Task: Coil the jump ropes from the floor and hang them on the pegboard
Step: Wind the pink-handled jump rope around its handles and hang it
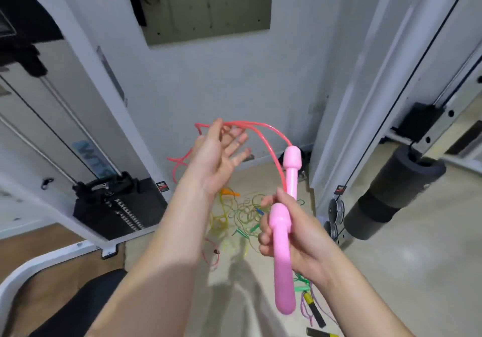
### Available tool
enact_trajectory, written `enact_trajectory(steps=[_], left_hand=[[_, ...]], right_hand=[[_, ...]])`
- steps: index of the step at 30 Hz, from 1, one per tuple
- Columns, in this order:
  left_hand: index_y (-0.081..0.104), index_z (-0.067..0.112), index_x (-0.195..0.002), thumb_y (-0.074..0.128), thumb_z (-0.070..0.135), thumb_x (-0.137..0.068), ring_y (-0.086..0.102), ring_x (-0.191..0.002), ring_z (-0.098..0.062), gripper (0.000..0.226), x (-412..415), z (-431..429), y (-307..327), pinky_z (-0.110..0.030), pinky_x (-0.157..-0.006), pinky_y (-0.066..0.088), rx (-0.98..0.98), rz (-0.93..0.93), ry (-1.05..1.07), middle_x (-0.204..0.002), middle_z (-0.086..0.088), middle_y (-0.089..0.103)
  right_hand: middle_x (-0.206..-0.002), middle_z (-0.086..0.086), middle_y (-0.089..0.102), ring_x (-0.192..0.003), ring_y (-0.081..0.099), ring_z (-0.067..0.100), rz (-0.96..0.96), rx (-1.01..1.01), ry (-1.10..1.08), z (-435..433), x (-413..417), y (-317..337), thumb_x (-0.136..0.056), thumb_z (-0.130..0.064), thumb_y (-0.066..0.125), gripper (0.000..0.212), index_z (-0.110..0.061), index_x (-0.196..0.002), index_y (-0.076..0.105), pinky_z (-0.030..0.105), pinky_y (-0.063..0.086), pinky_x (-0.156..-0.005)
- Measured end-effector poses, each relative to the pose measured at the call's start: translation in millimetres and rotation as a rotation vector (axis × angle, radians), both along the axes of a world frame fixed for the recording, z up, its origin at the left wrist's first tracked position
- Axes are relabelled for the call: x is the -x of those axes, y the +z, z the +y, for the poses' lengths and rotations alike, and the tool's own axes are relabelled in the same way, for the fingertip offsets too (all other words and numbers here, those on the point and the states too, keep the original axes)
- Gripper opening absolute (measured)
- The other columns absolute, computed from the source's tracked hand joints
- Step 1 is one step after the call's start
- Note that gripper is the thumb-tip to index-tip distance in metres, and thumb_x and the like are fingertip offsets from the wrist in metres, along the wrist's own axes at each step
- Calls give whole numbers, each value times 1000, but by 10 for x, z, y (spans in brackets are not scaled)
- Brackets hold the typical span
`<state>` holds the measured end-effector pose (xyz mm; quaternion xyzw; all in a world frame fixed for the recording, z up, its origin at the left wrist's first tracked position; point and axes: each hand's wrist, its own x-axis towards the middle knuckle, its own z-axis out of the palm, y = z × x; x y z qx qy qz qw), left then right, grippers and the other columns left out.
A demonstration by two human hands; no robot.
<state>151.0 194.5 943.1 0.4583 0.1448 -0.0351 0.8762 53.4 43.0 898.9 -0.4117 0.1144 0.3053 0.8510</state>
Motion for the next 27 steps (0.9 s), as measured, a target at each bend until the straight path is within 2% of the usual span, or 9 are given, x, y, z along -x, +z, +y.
enact_trajectory(steps=[4,7,10,13,15,17,20,23,27], left_hand=[[59,16,-102,54,61,-84,64,-98,-24,48,589,-58,-220,-39,-75,55,-261,83,-391,-108,-5,66],[62,18,-109,65,45,-85,66,-74,-16,36,1047,-103,-186,-40,-70,55,-393,15,-580,-90,0,68],[52,25,-124,59,26,-94,64,-60,-16,31,1216,-27,-213,-26,-52,52,-570,-30,-601,-98,-2,67],[50,33,-120,47,26,-99,47,-44,-11,22,1234,139,-346,-16,-36,31,-855,-37,-437,-89,-1,69],[52,21,-109,46,21,-99,35,-41,-12,12,1256,221,-407,-17,-37,23,-725,-9,-267,-71,-1,62],[50,9,-95,50,10,-95,31,-38,-10,1,1243,265,-397,-16,-37,22,-341,78,-109,-61,-3,52],[53,5,-87,58,22,-84,47,-45,-13,18,1168,238,-348,-19,-42,39,188,74,67,-63,-7,56],[62,-1,-108,48,40,-88,69,-91,-25,47,1104,88,-208,-34,-79,54,147,-22,-33,-103,-19,70],[68,4,-107,55,45,-89,62,-98,-30,47,1087,26,-97,-37,-79,50,-87,-111,-105,-114,-14,68]], right_hand=[[-54,4,54,-44,55,19,-125,265,-183,151,-152,194,-97,-28,54,18,-12,-89,53,30,52,-46],[-58,5,54,-49,56,20,-234,462,-203,247,-181,202,-99,-28,51,23,-13,-81,53,25,47,-46],[-66,10,52,-60,54,23,-359,666,-160,312,-170,130,-96,-33,50,28,-14,-76,51,32,43,-55],[-65,2,59,-61,61,28,-569,985,-113,317,-140,120,-95,-43,45,29,-23,-73,48,40,51,-61],[-62,-2,55,-66,61,30,-665,1132,-145,274,-140,192,-95,-44,44,29,-27,-71,44,46,53,-66],[-61,-4,52,-64,60,31,-745,1115,-206,227,-150,261,-95,-42,45,24,-31,-73,44,50,53,-66],[-77,-2,55,-75,57,28,-1004,1218,-166,250,-46,332,-98,-37,41,9,-32,-92,45,42,47,-67],[-108,-7,57,-99,56,15,-1138,1214,-52,326,140,331,-100,-34,39,22,-33,-119,48,39,46,-81],[-87,-5,66,-76,66,15,-751,798,105,382,278,454,-99,-24,40,29,-45,-115,51,37,56,-68]])
